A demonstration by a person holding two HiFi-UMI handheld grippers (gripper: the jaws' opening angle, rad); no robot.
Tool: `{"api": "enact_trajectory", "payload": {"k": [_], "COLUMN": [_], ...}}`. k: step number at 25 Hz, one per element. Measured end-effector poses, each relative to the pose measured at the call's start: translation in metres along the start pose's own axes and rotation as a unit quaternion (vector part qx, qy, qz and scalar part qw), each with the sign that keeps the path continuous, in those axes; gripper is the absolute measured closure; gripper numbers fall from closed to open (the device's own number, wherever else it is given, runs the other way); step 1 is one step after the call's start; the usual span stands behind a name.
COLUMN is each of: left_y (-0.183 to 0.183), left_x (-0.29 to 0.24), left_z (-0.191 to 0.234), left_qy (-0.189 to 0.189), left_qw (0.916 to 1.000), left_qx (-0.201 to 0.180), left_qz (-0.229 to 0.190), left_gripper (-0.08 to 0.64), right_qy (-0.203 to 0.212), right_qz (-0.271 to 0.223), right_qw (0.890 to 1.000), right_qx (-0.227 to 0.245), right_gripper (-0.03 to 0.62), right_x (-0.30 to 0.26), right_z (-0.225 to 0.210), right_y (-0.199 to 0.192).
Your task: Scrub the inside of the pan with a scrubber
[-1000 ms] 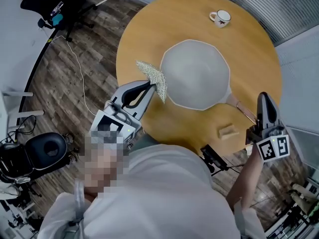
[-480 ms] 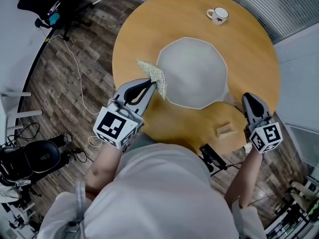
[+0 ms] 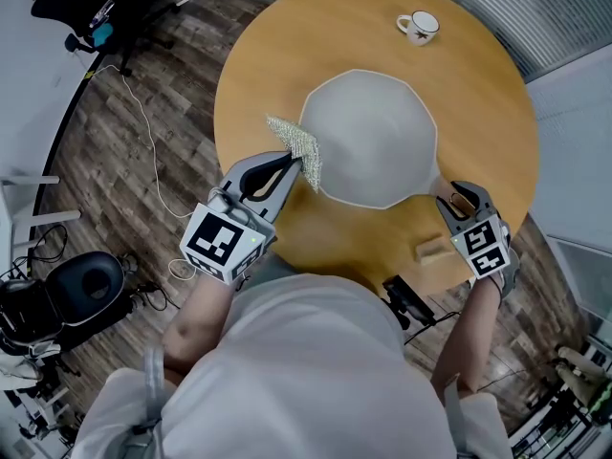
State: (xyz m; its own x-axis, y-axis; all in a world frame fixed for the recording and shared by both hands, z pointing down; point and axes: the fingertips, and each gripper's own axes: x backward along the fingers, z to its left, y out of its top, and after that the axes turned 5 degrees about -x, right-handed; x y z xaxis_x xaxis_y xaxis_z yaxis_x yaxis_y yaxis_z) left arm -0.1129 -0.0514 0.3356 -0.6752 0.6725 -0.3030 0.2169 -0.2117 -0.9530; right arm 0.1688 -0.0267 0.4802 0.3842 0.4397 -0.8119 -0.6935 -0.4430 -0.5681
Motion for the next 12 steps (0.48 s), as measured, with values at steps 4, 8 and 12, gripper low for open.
{"api": "enact_trajectory", "payload": {"k": [4,8,12], "left_y": [-0.002,-0.004,-0.004], "left_x": [-0.001,-0.001,-0.001], "left_z": [-0.001,0.0,0.003], "left_qy": [-0.005,-0.007,-0.006], "left_qw": [1.0,0.9999,1.0], "left_qx": [0.005,0.006,0.007], "left_qz": [0.001,0.003,0.003], "left_gripper": [0.541,0.541,0.541], "right_qy": [0.015,0.025,0.05], "right_qz": [0.047,0.099,0.119], "right_qw": [0.999,0.992,0.988], "right_qx": [0.022,0.075,0.086], "right_gripper": [0.395,0.364,0.362], "right_x": [-0.011,-0.022,-0.034], "right_z": [-0.001,-0.002,0.001], "right_y": [-0.017,-0.027,-0.029]}}
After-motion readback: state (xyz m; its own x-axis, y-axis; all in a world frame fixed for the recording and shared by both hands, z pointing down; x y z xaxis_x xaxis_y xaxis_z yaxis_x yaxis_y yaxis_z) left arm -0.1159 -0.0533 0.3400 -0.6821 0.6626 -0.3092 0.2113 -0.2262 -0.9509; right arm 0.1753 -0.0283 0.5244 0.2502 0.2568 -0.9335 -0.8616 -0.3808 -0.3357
